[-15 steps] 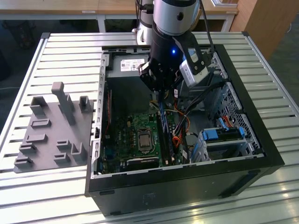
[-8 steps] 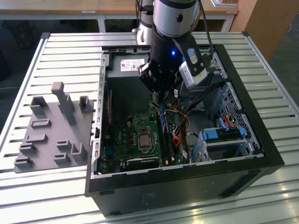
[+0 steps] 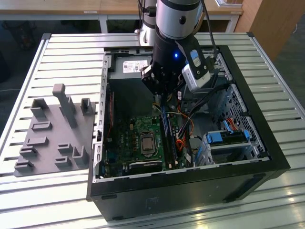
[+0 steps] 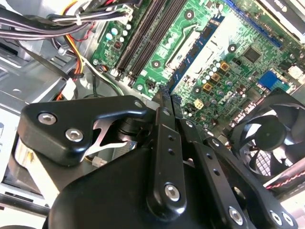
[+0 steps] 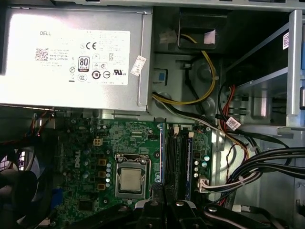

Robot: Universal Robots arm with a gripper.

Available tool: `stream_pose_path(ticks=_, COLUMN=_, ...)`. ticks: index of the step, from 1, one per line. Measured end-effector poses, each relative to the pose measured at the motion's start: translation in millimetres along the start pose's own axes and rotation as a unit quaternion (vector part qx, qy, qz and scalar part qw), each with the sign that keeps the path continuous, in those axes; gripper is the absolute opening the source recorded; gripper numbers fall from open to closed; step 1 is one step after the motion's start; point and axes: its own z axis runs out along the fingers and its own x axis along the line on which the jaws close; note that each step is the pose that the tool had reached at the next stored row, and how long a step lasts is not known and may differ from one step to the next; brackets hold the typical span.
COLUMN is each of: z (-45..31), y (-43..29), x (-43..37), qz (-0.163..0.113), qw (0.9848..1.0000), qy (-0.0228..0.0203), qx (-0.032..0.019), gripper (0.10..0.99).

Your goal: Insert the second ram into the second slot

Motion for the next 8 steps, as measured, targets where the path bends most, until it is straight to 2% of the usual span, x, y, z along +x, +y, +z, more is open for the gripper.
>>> stream_pose_path(ticks=8, z=2.2, y=-0.1, x=0.0, qz=0.000, qw=1.0000, qy=0.0000, qx=-0.0001, gripper=0.129)
